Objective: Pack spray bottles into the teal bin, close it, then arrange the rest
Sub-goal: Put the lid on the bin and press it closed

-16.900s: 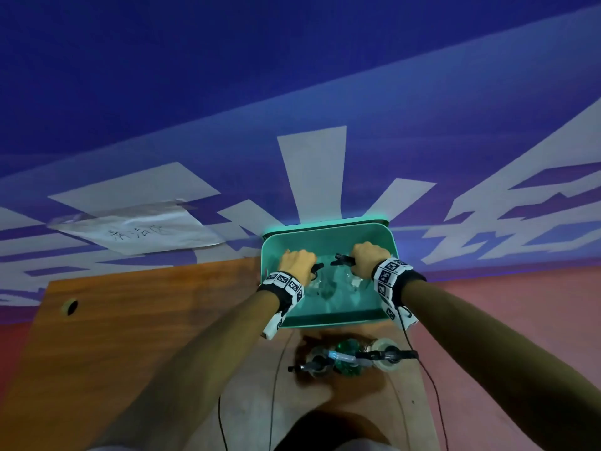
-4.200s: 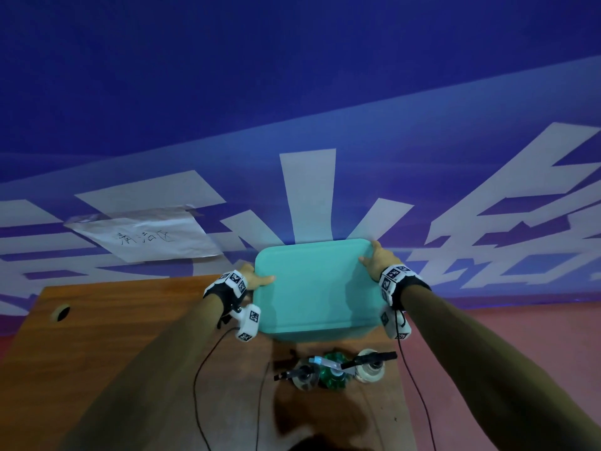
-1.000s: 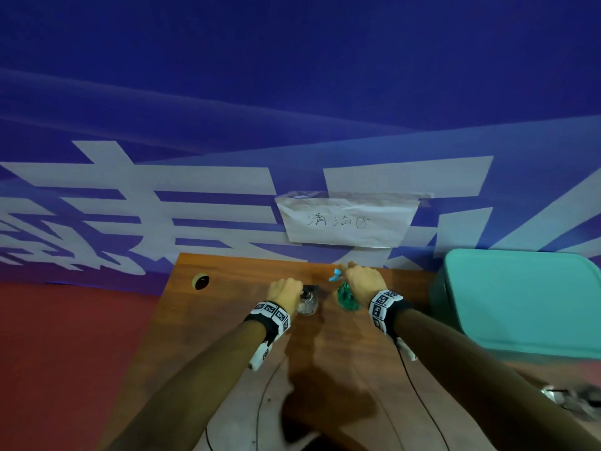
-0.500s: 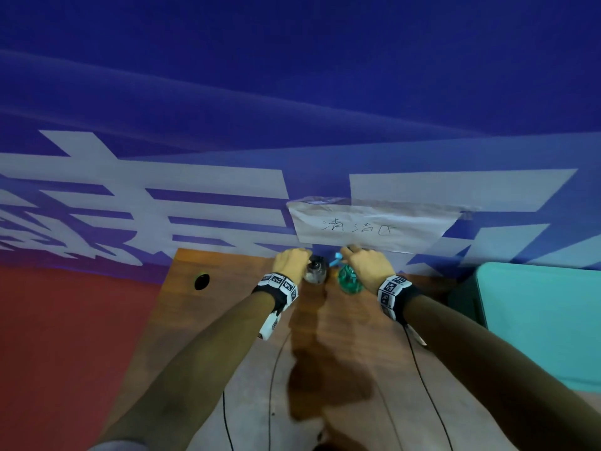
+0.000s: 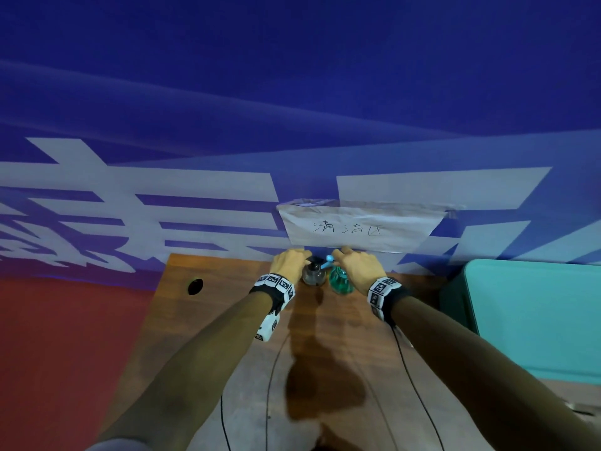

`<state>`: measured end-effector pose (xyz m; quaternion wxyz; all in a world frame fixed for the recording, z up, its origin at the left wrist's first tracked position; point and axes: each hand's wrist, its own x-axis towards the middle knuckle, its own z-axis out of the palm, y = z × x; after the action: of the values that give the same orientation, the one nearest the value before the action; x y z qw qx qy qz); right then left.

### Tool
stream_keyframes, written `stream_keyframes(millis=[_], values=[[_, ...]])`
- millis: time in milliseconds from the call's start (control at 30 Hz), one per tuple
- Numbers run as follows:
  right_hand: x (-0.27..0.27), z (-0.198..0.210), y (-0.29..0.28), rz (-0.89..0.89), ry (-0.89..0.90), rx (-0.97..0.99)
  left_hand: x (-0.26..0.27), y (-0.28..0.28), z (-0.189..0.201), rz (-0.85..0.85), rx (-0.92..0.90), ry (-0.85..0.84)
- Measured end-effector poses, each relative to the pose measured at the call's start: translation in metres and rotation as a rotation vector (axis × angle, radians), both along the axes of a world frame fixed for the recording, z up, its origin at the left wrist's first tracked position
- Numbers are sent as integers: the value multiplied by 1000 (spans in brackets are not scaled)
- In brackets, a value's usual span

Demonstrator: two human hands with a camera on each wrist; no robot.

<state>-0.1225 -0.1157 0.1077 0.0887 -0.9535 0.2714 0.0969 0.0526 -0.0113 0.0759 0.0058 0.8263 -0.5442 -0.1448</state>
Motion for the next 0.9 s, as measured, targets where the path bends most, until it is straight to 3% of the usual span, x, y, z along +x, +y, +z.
stream_keyframes(millis=[267,533,733,900], values=[[1,0,10,-47,-2,15,-18,8,19,23,34,-12],[-29,36,19,-207,-223,71,-57,31,61,60,-204,-41],[-105,66,21,-388,-461,141,-124,43,107,-66,-388,-41],[-211,77,20,-466,-475,75,-212,35,123,-254,-450,58]])
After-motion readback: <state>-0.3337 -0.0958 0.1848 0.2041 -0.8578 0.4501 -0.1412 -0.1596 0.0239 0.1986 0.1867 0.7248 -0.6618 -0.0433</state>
